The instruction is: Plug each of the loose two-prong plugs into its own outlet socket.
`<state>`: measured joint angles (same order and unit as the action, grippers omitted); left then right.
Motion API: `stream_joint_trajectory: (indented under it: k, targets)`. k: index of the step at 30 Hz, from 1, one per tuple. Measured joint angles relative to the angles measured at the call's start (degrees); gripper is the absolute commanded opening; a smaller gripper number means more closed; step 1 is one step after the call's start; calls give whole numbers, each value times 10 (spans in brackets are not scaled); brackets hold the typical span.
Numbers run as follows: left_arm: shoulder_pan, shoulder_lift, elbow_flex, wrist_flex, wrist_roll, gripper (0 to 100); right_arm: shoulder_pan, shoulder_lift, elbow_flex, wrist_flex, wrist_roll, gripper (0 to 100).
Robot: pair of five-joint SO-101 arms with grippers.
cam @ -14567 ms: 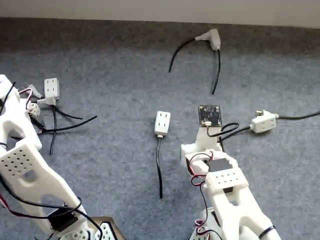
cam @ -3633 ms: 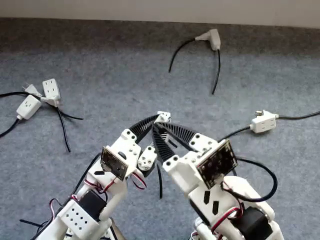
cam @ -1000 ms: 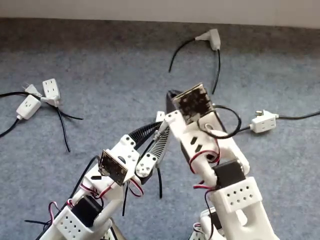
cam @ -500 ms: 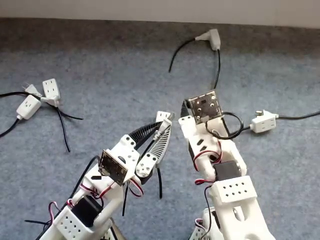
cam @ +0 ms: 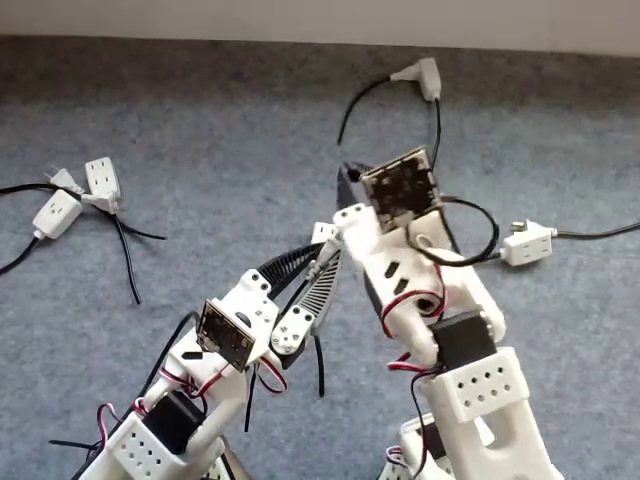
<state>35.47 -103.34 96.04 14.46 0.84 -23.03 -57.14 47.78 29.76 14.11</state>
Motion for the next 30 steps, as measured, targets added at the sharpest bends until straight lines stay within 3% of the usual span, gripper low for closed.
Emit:
stream_joint_trajectory:
  k: [8, 19, 30]
  targets:
    - [2, 2, 0, 2, 2, 6, -41, -6, 84, -19, -2, 8]
    - [4, 5, 0, 12, 2, 6, 45, -11, 232, -154, -3, 8]
    - [-15, -2, 0, 8, 0, 6, 69, 2, 282, -151, 0, 8]
